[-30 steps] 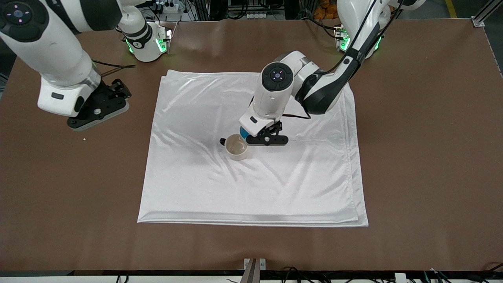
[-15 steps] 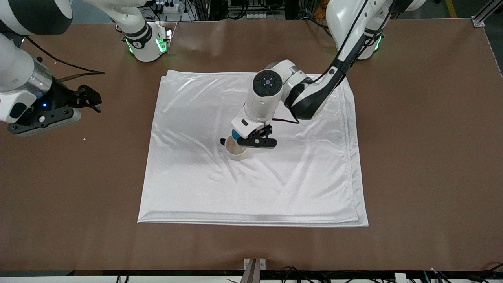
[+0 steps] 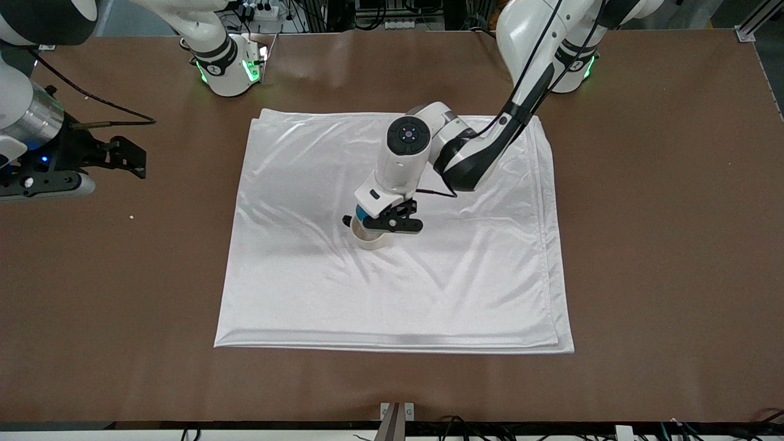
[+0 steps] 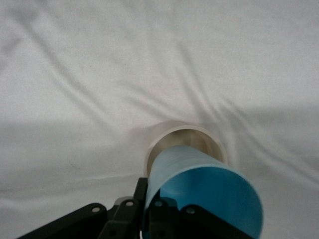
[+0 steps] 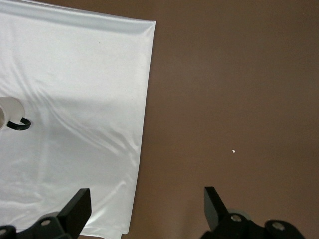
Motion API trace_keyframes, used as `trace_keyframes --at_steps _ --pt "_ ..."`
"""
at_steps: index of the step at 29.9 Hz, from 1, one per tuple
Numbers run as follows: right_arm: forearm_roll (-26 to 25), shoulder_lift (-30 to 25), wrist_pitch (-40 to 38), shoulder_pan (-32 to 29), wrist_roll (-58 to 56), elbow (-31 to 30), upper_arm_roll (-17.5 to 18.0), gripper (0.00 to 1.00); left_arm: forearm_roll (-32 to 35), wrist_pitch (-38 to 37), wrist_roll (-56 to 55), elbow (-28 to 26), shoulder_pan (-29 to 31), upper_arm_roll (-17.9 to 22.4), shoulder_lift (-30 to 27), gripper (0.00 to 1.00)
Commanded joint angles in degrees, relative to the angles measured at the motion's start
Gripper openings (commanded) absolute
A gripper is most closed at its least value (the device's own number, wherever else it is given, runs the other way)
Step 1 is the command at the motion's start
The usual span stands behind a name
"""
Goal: Place blue cup into white mug on cloth
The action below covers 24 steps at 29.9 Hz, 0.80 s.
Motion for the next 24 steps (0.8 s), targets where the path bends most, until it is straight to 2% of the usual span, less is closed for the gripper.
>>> trace_keyframes --at_steps 1,12,13,14,15,24 --pt "1.55 -2.3 -0.25 -1.12 1.28 -2.45 0.32 1.0 -0.19 1.69 -0.8 1.6 -1.45 1.32 1.67 0.0" --pt "3.31 -5.82 5.38 -2.17 4.79 -7.29 0.31 1.0 -0.28 3.53 -0.8 1.6 -1.54 1.32 2.64 0.0" --pt "3.4 -5.82 5.29 -2.17 4.79 -7.29 0.31 1.0 -0.28 3.53 -0.89 1.6 -1.54 1.32 2.64 0.28" --pt "3.31 -5.82 5.29 -2.17 4.79 -7.29 0.31 1.0 -0.28 3.53 -0.8 1.6 -1.54 1.32 2.64 0.68" --pt "3.4 -5.82 5.2 -2.17 4.79 -7.37 0.31 1.0 -0.19 3.53 -0.8 1.6 -1.54 1.41 2.64 1.0" --pt "3.48 -5.56 6.26 -2.17 6.02 -7.81 0.31 1.0 -0.1 3.53 -0.89 1.6 -1.8 1.58 2.12 1.0"
